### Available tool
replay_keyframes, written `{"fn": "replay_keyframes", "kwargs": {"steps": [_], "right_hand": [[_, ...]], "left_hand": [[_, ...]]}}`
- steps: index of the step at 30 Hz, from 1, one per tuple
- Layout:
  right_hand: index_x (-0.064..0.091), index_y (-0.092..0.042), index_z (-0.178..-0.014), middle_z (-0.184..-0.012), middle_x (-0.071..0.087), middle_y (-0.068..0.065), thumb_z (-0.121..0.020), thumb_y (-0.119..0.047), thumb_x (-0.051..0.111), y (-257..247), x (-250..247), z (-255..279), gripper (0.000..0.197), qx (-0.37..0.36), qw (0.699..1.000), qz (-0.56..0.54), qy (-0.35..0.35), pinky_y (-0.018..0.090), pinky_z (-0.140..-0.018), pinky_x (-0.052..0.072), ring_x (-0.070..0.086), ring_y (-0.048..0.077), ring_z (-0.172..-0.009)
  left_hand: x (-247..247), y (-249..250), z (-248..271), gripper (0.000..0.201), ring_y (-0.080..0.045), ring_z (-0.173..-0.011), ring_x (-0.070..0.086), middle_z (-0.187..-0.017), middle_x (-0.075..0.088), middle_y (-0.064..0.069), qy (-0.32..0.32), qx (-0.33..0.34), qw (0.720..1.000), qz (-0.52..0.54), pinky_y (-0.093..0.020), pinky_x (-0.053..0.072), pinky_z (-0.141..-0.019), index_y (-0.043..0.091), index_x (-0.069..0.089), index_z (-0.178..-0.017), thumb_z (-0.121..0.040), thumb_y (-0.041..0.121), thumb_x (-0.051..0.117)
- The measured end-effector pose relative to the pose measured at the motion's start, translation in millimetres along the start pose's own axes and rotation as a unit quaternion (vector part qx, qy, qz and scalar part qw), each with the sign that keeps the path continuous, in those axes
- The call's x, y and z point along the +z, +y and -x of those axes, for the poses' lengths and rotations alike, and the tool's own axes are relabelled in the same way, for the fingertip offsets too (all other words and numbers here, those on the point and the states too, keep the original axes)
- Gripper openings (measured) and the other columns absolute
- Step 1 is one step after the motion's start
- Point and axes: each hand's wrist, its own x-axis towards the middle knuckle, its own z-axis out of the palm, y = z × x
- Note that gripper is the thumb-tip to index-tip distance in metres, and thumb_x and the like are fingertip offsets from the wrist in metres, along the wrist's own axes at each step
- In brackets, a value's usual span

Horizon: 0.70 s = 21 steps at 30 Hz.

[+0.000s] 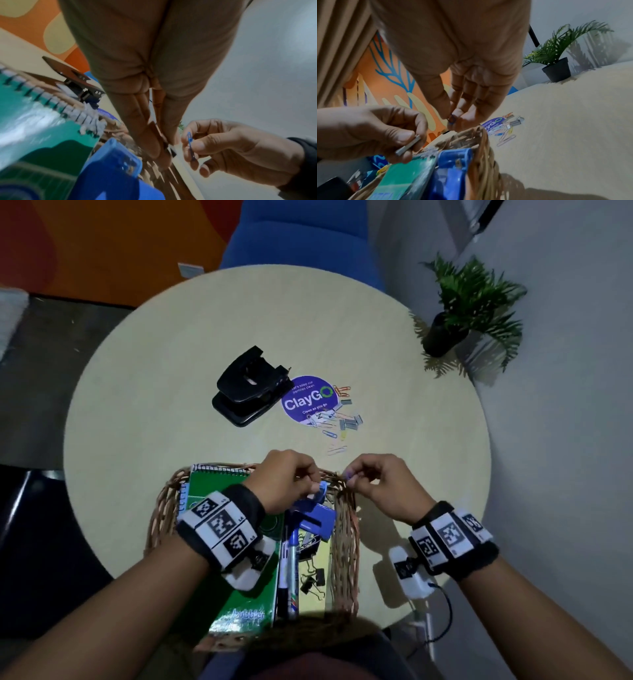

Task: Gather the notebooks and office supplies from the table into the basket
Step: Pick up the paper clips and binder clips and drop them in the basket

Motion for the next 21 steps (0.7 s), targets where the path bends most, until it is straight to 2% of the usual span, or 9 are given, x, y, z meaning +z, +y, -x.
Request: {"fn": "replay_keyframes", "kwargs": {"steps": [3, 5, 7, 9, 11, 15, 18, 19, 21], "right_hand": [[0.069, -0.015, -0.08, -0.07, 0.067, 0.002, -0.08, 0.001, 0.065, 3.2, 13.2, 23.1, 0.016, 0.009, 1.0, -0.021, -0.018, 0.02, -0.067, 0.048, 0.055, 0.009, -0.064], [0.069, -0.016, -0.081, -0.078, 0.07, 0.01, -0.08, -0.001, 0.064, 5.2, 19.9, 32.7, 0.016, 0.014, 0.999, -0.021, -0.029, 0.024, -0.069, 0.051, 0.057, 0.009, -0.066], [0.069, -0.017, -0.084, -0.078, 0.069, 0.008, -0.082, -0.001, 0.063, 5.3, 24.7, 39.4, 0.017, 0.012, 0.999, -0.012, -0.042, 0.023, -0.07, 0.051, 0.058, 0.008, -0.068], [0.07, -0.015, -0.087, -0.075, 0.066, 0.001, -0.083, -0.001, 0.06, 4.1, 29.4, 44.3, 0.017, 0.004, 0.998, -0.002, -0.058, 0.018, -0.068, 0.05, 0.059, 0.006, -0.068], [0.07, -0.011, -0.09, -0.075, 0.067, 0.0, -0.083, -0.001, 0.058, 1.3, 32.4, 48.2, 0.017, -0.01, 0.997, 0.004, -0.081, 0.016, -0.067, 0.05, 0.062, 0.006, -0.068], [0.071, -0.014, -0.095, -0.082, 0.073, 0.004, -0.083, -0.003, 0.052, -2.9, 35.8, 49.9, 0.025, -0.036, 0.989, 0.044, -0.138, 0.024, -0.076, 0.054, 0.069, 0.013, -0.077], [0.071, -0.02, -0.102, -0.09, 0.075, -0.002, -0.083, -0.012, 0.056, -6.5, 29.9, 41.8, 0.026, -0.066, 0.968, 0.141, -0.199, 0.027, -0.078, 0.056, 0.068, 0.013, -0.079], [0.071, -0.022, -0.105, -0.092, 0.074, -0.004, -0.084, -0.018, 0.061, -6.7, 23.0, 33.7, 0.024, -0.067, 0.964, 0.162, -0.199, 0.029, -0.079, 0.055, 0.067, 0.011, -0.079], [0.07, -0.023, -0.106, -0.091, 0.072, -0.006, -0.084, -0.021, 0.066, -6.7, 0.8, 7.1, 0.022, -0.056, 0.976, 0.153, -0.148, 0.027, -0.078, 0.054, 0.065, 0.008, -0.077]], "left_hand": [[11.8, -7.8, 19.8, 0.011, 0.006, -0.061, 0.057, -0.072, 0.067, 0.008, -0.064, 0.003, 0.998, 0.028, -0.01, 0.043, -0.063, 0.021, 0.069, -0.078, -0.083, 0.011, 0.067], [17.5, -10.0, 33.5, 0.006, -0.001, -0.073, 0.062, -0.079, 0.068, 0.009, -0.12, -0.009, 0.993, 0.002, -0.016, 0.046, -0.072, 0.021, 0.072, -0.084, -0.084, 0.016, 0.068], [17.3, -12.2, 40.1, 0.011, -0.004, -0.08, 0.062, -0.084, 0.066, 0.012, -0.138, -0.009, 0.989, -0.055, -0.017, 0.047, -0.078, 0.021, 0.074, -0.094, -0.085, 0.022, 0.068], [7.7, -12.3, 38.4, 0.013, -0.005, -0.083, 0.063, -0.084, 0.066, 0.013, -0.111, -0.011, 0.991, -0.077, -0.021, 0.049, -0.083, 0.022, 0.074, -0.096, -0.086, 0.023, 0.067], [-8.5, -9.7, 29.6, 0.01, -0.006, -0.083, 0.064, -0.084, 0.069, 0.013, -0.062, -0.017, 0.995, -0.074, -0.023, 0.05, -0.085, 0.022, 0.074, -0.092, -0.085, 0.022, 0.067], [-39.9, -2.3, -6.6, 0.009, -0.011, -0.079, 0.065, -0.091, 0.073, 0.008, 0.039, -0.028, 0.994, -0.096, -0.028, 0.052, -0.084, 0.022, 0.072, -0.092, -0.085, 0.025, 0.066], [-54.7, -0.7, -51.8, 0.011, -0.018, -0.088, 0.065, -0.099, 0.072, 0.002, 0.072, -0.024, 0.983, -0.167, -0.037, 0.053, -0.087, 0.024, 0.07, -0.093, -0.087, 0.03, 0.063], [-58.1, 1.4, -68.7, 0.011, -0.021, -0.092, 0.065, -0.102, 0.072, -0.001, 0.073, -0.026, 0.978, -0.195, -0.038, 0.053, -0.086, 0.025, 0.069, -0.094, -0.088, 0.031, 0.061], [-61.9, 6.6, -103.9, 0.017, -0.026, -0.1, 0.064, -0.111, 0.068, -0.006, 0.061, -0.026, 0.967, -0.246, -0.036, 0.053, -0.087, 0.023, 0.067, -0.104, -0.09, 0.028, 0.058]]}}
